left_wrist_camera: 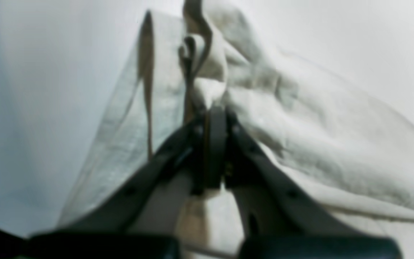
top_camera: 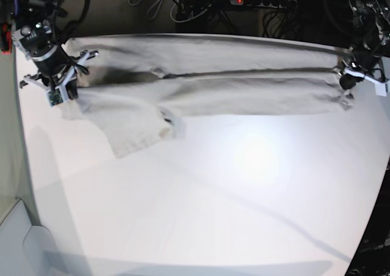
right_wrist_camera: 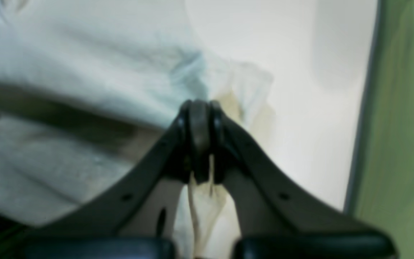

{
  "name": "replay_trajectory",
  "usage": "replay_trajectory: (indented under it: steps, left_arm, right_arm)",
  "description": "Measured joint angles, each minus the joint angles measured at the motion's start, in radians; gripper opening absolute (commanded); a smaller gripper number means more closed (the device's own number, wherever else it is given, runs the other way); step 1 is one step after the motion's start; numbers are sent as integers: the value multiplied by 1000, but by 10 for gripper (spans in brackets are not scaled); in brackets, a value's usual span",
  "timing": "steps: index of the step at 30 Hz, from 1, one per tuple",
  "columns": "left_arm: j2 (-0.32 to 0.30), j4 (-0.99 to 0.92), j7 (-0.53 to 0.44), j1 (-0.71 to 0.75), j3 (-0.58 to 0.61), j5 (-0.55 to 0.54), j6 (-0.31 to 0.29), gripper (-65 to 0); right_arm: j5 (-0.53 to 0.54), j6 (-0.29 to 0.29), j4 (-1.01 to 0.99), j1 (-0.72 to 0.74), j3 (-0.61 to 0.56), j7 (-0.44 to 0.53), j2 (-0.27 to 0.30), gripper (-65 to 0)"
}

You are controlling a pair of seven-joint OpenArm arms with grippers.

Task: Layout the t-shirt on the table in an organized manner, then fold the t-shirt properly
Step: 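Lower the folded half onto the collar end and pull both grippers back, then open the right gripper and release the folded shirt end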

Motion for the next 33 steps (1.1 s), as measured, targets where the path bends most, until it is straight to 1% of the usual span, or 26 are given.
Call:
replay_trajectory:
  steps: [3, 6, 11, 16, 21, 28, 33]
  left_arm:
    - [0, -1, 0, 0, 0, 0, 0, -648]
    - [0, -2, 0, 0, 0, 0, 0, -648]
    - [0, -2, 0, 0, 0, 0, 0, -648]
    - [0, -2, 4, 0, 0, 0, 0, -648]
    - [0, -2, 4, 0, 0, 0, 0, -648]
    - [0, -2, 3, 0, 0, 0, 0, -648]
    - [0, -2, 3, 0, -2, 0, 0, -648]
  right_arm:
    - [5, 0, 13, -32, 0, 18, 0, -650]
    - [5, 0, 12, -44, 5, 9, 0, -650]
    - [9, 0, 10, -48, 75, 13, 0, -650]
    - [9, 0, -8, -65, 84, 11, -2, -650]
    - [7, 0, -89, -79, 82, 5, -3, -650]
    - [-1, -1, -205, -79, 33, 20, 2, -650]
    - [17, -8, -270, -60, -8, 71, 11, -650]
